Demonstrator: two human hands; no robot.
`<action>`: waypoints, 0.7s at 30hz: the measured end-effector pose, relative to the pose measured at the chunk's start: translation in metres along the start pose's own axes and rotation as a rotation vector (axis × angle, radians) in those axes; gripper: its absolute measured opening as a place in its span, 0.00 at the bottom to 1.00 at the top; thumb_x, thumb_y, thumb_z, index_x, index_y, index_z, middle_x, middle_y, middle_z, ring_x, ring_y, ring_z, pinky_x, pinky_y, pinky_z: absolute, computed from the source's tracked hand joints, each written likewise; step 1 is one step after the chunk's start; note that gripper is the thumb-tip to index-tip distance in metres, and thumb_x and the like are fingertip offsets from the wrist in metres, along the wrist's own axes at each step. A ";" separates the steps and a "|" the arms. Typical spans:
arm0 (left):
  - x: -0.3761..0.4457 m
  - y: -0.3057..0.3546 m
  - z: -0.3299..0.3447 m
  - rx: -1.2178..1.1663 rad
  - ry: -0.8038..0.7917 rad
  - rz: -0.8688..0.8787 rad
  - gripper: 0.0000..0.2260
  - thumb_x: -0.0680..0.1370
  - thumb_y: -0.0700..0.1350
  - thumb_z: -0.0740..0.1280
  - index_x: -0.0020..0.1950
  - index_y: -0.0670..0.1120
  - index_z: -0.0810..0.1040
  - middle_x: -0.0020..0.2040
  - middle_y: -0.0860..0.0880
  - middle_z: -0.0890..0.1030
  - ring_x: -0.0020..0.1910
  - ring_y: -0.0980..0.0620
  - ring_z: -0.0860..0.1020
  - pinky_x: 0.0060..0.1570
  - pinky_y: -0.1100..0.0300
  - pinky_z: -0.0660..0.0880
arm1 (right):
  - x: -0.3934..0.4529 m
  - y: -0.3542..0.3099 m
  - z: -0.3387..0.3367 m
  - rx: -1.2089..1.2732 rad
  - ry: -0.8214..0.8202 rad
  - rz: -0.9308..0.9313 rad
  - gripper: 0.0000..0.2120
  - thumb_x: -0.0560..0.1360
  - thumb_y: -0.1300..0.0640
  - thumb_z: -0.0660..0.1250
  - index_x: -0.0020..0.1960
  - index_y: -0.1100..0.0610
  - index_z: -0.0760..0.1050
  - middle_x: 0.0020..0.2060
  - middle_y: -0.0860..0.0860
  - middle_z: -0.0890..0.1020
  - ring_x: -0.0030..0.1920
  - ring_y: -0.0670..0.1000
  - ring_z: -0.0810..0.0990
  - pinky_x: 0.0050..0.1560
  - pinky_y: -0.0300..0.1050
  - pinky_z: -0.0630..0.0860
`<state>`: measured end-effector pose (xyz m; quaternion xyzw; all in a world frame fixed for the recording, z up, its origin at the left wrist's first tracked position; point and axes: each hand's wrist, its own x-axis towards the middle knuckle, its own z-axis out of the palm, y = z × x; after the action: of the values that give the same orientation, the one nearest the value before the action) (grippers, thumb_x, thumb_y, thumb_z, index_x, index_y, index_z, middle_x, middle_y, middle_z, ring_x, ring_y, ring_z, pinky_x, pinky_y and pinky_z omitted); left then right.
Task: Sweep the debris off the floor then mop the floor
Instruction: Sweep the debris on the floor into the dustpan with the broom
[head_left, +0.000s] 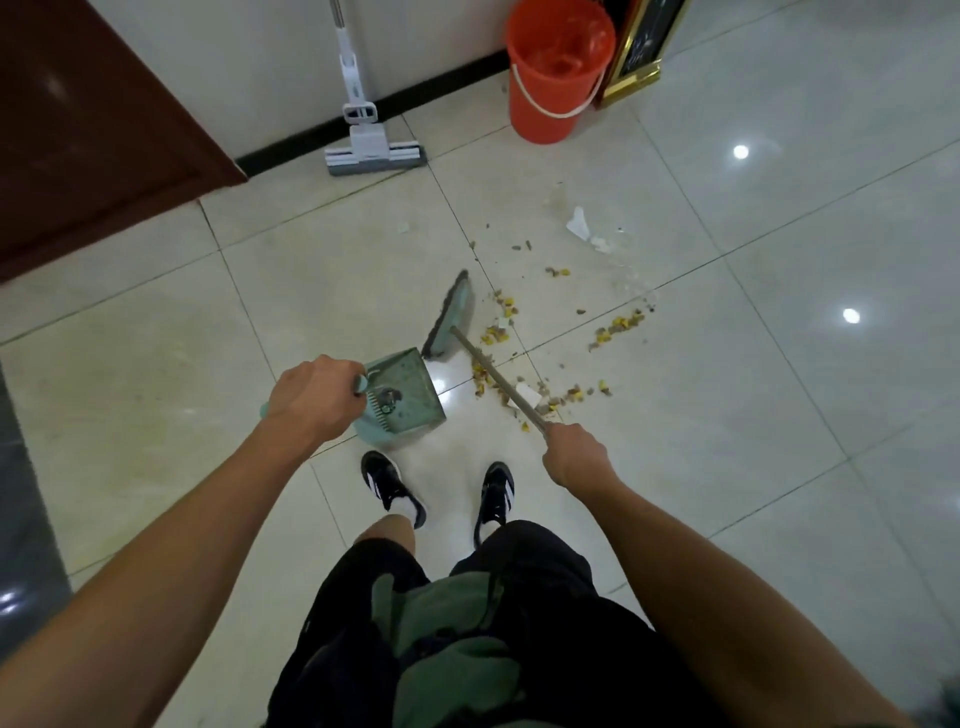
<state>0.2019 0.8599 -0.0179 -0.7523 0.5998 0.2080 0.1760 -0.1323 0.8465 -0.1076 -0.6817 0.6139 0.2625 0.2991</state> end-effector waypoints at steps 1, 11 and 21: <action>0.003 -0.007 -0.001 0.003 0.000 0.004 0.03 0.77 0.49 0.67 0.48 0.52 0.80 0.41 0.47 0.80 0.38 0.44 0.76 0.36 0.57 0.69 | 0.003 -0.007 0.000 -0.012 0.003 -0.003 0.16 0.78 0.61 0.59 0.64 0.55 0.73 0.42 0.50 0.75 0.39 0.52 0.77 0.38 0.45 0.75; 0.056 -0.096 -0.019 0.019 -0.009 0.133 0.04 0.79 0.50 0.66 0.47 0.52 0.79 0.40 0.47 0.77 0.37 0.44 0.74 0.38 0.55 0.70 | -0.003 -0.075 -0.018 -0.143 0.073 0.138 0.15 0.80 0.62 0.57 0.64 0.58 0.76 0.34 0.48 0.71 0.34 0.52 0.77 0.34 0.46 0.75; 0.113 -0.140 -0.053 0.056 0.028 0.271 0.06 0.77 0.50 0.67 0.50 0.51 0.82 0.46 0.43 0.83 0.45 0.39 0.81 0.38 0.55 0.70 | 0.002 -0.149 -0.043 -0.048 0.128 0.216 0.14 0.78 0.61 0.60 0.62 0.58 0.75 0.46 0.54 0.80 0.39 0.55 0.79 0.39 0.48 0.78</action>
<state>0.3653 0.7696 -0.0302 -0.6622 0.7037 0.2026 0.1587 0.0154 0.8242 -0.0669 -0.6341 0.6951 0.2634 0.2130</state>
